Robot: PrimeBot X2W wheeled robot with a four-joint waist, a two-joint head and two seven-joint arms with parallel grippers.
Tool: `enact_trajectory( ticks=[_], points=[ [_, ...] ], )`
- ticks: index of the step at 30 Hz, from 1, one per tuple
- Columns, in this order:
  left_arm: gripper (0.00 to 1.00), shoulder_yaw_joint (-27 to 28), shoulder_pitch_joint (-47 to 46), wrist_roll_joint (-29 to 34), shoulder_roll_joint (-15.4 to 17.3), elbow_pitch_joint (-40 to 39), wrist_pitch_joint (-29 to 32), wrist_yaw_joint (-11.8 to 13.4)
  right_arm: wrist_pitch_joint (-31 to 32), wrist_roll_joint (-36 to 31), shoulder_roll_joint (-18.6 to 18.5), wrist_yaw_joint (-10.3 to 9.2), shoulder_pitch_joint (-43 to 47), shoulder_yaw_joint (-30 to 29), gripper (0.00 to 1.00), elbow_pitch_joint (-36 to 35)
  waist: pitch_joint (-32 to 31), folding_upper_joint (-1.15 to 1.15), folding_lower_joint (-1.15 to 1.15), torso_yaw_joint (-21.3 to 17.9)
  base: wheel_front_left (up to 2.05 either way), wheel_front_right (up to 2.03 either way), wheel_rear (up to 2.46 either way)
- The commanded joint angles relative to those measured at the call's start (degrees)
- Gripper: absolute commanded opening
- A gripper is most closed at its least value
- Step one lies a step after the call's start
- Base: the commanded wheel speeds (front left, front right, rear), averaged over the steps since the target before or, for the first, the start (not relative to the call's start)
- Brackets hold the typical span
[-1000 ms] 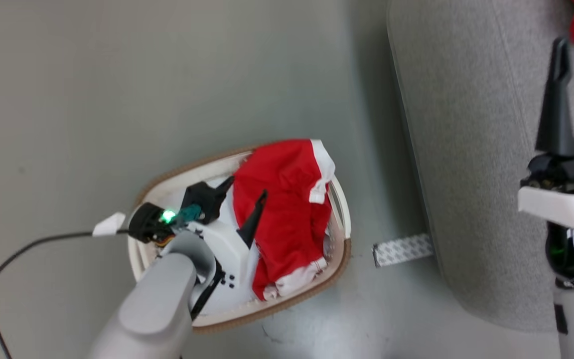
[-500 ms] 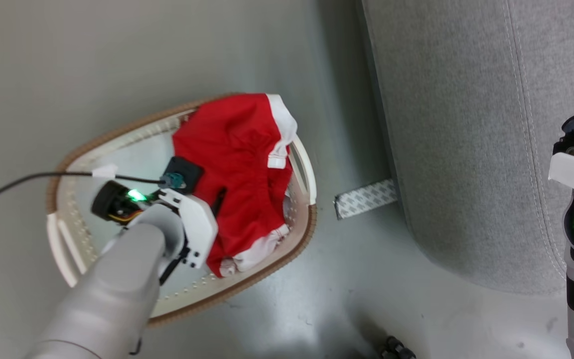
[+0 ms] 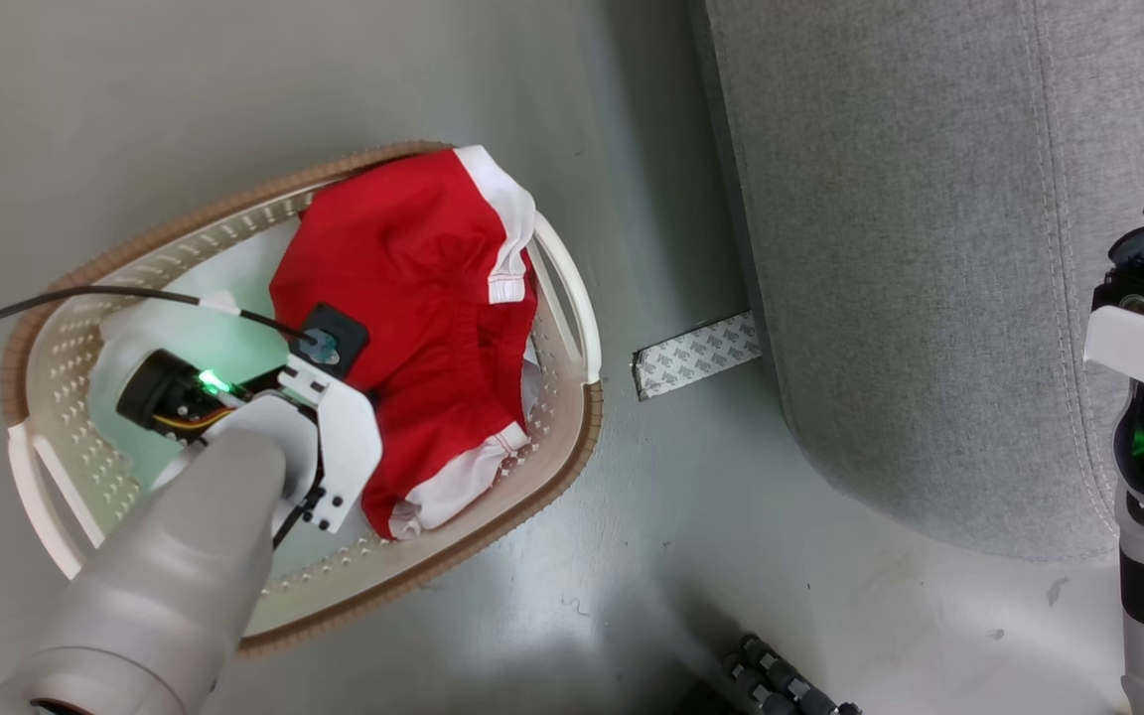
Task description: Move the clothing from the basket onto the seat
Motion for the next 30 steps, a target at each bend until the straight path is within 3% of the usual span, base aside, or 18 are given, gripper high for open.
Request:
enact_trajectory(
  ticks=[1,2,12,24,30],
  points=[
    [0.35,-1.09,1.66,-0.81,0.58,0.57,0.43,-0.02,0.04,-0.14,0.18,-0.13,0.27,0.08,1.0,0.35,0.2,0.0,0.0,0.04,0.0,0.0,0.0],
    [0.0,-1.73,1.67,-1.47,0.65,0.16,0.19,-0.03,0.04,-0.36,0.18,-0.13,0.21,0.09,1.0,0.38,0.28,0.0,0.0,0.08,0.0,0.0,0.0],
    [0.0,-5.25,1.47,-7.05,0.58,-2.68,-4.85,0.05,0.03,-2.11,0.16,-0.13,0.03,-0.32,1.0,2.14,-3.42,0.0,0.0,1.89,0.0,0.0,0.0],
    [0.0,-8.8,8.59,-15.29,-5.9,-6.08,-16.09,0.05,0.04,-8.42,0.06,-0.13,6.7,-1.95,1.0,6.63,-23.93,0.0,0.0,9.4,0.0,0.0,0.0],
    [0.0,-8.95,10.9,-18.64,-7.12,-9.33,-18.51,0.05,0.04,-9.76,-0.76,-0.13,10.54,-2.9,1.0,8.18,-32.0,0.0,0.0,12.37,0.0,0.0,0.0]
  ],
)
